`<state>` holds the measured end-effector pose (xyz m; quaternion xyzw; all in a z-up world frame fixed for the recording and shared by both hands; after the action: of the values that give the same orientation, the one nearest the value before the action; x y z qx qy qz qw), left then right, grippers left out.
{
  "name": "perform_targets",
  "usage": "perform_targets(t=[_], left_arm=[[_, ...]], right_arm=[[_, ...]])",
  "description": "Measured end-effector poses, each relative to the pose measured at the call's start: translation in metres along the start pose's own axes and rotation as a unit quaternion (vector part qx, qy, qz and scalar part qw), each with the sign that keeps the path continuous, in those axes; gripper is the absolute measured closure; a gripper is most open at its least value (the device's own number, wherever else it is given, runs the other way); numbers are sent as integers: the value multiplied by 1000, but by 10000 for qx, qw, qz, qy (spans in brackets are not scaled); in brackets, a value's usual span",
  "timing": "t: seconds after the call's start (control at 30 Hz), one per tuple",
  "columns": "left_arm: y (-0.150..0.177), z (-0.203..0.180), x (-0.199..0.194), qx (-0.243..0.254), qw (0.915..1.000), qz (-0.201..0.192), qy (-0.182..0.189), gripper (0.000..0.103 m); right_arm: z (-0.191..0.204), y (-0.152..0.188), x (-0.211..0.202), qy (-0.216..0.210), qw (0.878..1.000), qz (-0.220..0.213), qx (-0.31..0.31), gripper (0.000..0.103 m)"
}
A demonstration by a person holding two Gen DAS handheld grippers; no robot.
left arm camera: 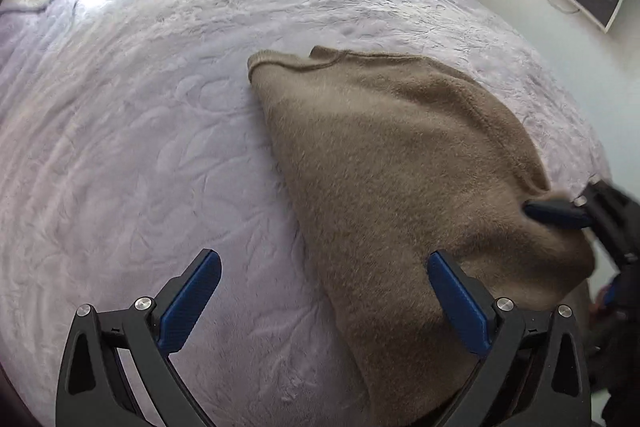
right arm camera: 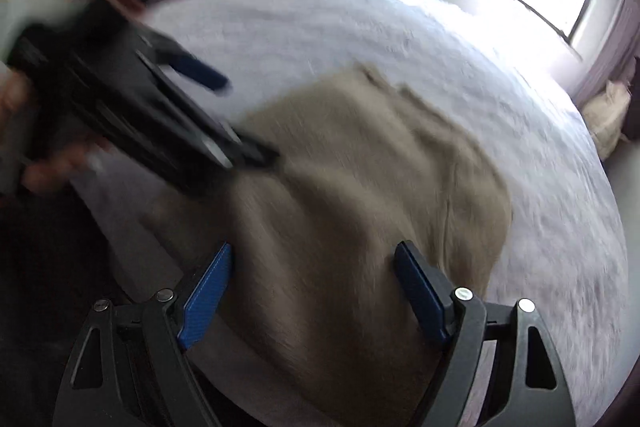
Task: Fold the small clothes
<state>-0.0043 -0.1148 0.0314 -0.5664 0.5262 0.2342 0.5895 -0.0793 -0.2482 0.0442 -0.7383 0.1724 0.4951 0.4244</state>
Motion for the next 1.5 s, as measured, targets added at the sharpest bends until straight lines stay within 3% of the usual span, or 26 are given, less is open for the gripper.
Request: perform_targets(t=[0.13,0.27,0.37,0.47,0.53,0.67,0.8,0.87,0.97,1.07,1.1,1.13,1.17,1.23,1.27,1.33,1.5], left_arm=[[18,3,-1,10,9999,44,158,0],[22,8,-19,6,9998,2,186,0],[16,17,-38,-1,9994,-204,263,0],[4,26,-32,-204,9985,-54,505,0],[-6,26,-19,-320,9972,92,675,0],[-20,6,11,-337,9928,445,1063,0],[-24,-21,35,-118,9880,724,1360,0],[-27,-25,49,-55,9879,773,1346,0],[-34,-21,58,-283,9840,751,1592,0],[-35,-27,58,-179,9858,646,1539,0],[-35,-29,58,-143,9865,597,1521,1],[-36,-31,57,-125,9867,541,1530,11],[-37,-32,56,-112,9865,482,1563,16],[-37,-28,50,-175,9858,409,1617,36],[-37,-25,45,-198,9851,360,1669,41],[-38,-21,39,-223,9846,317,1703,51],[-40,-22,18,-35,9897,187,1420,54]], right_arm=[[-10,35,-10,-309,9988,-90,370,19],[-19,54,-35,-315,9973,-5,660,18],[-41,60,-68,-262,9923,-344,1159,17],[-82,53,-78,-246,9801,-664,1853,16],[-108,46,-64,-455,9687,-590,2367,16],[-139,31,-9,-1348,9421,-167,3066,16],[-138,14,35,-1451,9458,60,2906,16],[-138,12,63,-1613,9402,238,2992,13],[-143,12,75,-1741,9282,-39,3289,11],[-140,11,74,-1733,9315,-149,3193,10],[-139,10,74,-1753,9307,-159,3206,12],[-138,9,73,-1768,9312,-168,3183,20],[-135,7,70,-1829,9314,-180,3143,38],[-126,1,65,-2028,9282,-194,3113,52],[-124,0,60,-1999,9298,-199,3085,57],[-118,-6,54,-1856,9361,-222,2979,58],[-104,-26,25,-1582,9472,-392,2760,60]])
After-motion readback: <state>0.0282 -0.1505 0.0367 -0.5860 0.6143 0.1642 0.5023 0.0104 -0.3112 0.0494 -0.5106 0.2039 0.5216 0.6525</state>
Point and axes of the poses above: each gripper's, at about its wrist camera, not at the fingertips, and x roughly the way its jaws point, z to its left, y to its underside, the point moved 4 cm from there along x, roughly the way its jaws point, and after that the axes turned 4 degrees about z, right-handed, at the moved point
